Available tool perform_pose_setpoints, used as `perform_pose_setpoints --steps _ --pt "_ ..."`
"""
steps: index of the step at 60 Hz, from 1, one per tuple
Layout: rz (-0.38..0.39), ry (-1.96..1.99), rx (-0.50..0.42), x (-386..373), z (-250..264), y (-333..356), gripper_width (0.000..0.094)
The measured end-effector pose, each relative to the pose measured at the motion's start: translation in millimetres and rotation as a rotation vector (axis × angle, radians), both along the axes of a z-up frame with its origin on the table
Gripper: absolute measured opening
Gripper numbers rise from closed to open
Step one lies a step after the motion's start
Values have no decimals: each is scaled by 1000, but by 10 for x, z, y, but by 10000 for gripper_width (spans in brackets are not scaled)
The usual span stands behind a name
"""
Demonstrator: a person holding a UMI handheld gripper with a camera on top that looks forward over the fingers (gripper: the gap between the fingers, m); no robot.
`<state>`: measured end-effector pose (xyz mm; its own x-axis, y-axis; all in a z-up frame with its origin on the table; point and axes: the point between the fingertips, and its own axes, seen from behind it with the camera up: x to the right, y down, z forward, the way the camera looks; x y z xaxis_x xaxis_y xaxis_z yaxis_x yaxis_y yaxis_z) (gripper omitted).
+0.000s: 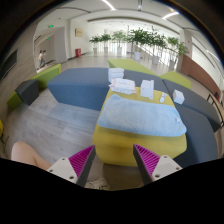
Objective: Fold towel
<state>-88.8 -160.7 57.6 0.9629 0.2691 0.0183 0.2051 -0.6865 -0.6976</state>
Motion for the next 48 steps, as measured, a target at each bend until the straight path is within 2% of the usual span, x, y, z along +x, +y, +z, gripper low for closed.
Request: perform_pose_setpoints --steps 9,19,27,31,36,41,45,48 --pt "35 -55 42 -253 -87 528 785" --pt "21 -116 102 -435 -293 1327 777" --pt "22 -139 102 -574 -527 1719 718" --pt "45 -172 34 -574 -829 1716 611" --pt "35 -142 67 -587 -808 1732 577" --pt "37 -119 73 -578 -783 1726 487" --pt "10 -97 72 -533 -761 1753 362" --pt "-29 -106 83 -413 -733 1795 216"
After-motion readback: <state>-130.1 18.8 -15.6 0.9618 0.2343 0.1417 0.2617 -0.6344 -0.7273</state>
